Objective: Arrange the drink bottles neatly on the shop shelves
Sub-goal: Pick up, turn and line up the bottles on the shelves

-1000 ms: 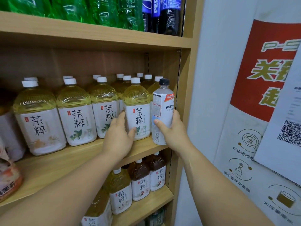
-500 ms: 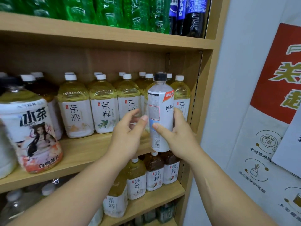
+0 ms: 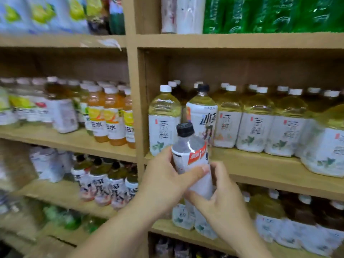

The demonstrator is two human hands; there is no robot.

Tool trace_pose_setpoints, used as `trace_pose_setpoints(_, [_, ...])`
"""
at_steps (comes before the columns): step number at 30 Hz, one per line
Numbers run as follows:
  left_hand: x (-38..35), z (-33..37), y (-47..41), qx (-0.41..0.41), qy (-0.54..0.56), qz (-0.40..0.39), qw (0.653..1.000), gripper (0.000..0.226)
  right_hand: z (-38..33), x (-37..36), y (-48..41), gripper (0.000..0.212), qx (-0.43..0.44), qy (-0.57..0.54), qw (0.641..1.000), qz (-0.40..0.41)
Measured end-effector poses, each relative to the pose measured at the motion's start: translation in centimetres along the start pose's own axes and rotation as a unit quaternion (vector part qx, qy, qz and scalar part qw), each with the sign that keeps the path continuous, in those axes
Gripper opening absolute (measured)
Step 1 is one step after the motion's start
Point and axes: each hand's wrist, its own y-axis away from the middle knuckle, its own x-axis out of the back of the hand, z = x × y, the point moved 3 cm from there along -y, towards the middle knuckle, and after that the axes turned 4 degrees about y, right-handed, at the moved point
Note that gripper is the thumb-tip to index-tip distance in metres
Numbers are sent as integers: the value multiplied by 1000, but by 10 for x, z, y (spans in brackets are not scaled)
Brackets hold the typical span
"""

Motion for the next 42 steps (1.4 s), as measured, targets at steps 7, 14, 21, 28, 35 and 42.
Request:
trace_pose_setpoints(7, [122,-19,18,8,-17,113,993,28,-53,-112,-19,69,37,-17,996,-77])
trace_pose_setpoints(14, [254,-55,28,45,-7,133,990,35,-104,-238,-27,77,48,-31,984,-167])
trace_pose_setpoints(21, [400,-94,36,61,-31,78,995,38,-144,-376,-24,78,32,-60,967,-245])
trace_pose_setpoints(28, [497,-146,35,98,-57,33,993,47,-163,-493,-17,64,-26,-73,972,-223])
trace_pose_setpoints(35, [548,-216,22,148,-21,71,986,57,-142,-582,-26,70,-73,-58,977,-193])
trace_pose_setpoints(42, [586,-253,-33,155,-79,101,980,57,-131,-652,-84,69,-90,-64,978,-178])
